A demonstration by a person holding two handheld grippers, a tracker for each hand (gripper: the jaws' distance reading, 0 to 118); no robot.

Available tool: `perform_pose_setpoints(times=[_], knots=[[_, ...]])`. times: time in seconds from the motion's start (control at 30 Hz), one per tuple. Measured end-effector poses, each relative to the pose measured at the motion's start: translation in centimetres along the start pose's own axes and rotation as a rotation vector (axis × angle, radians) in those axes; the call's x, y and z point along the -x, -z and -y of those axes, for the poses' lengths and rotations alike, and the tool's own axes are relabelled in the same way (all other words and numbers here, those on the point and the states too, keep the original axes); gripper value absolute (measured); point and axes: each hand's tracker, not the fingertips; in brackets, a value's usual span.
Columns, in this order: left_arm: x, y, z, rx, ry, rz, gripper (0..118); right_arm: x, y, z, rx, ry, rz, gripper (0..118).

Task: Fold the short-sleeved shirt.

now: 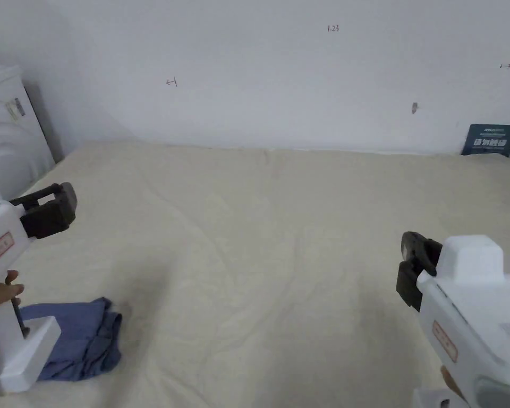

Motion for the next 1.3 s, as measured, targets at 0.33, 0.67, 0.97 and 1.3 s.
perform_pose_setpoints(times=[0.33, 0.67, 0.97, 1.3], knots=[[-12.0, -4.2, 3.3, -0.181, 0.093, 0.069, 103, -3.4, -3.0, -2.6, -0.128, -0.055, 0.120, 2], [-17.4, -5.2, 7.7, -0.151, 0.069, 0.202, 7, -4.8, -4.0, -1.8, -0.124, -0.043, 0.166, 2], [-18.8, -5.1, 8.5, -0.123, 0.067, 0.257, 0, -5.0, -4.6, -1.3, -0.127, -0.054, 0.183, 2], [-18.9, -5.5, 8.8, -0.116, 0.085, 0.266, 0, -5.2, -4.8, -1.2, -0.123, -0.054, 0.194, 2]])
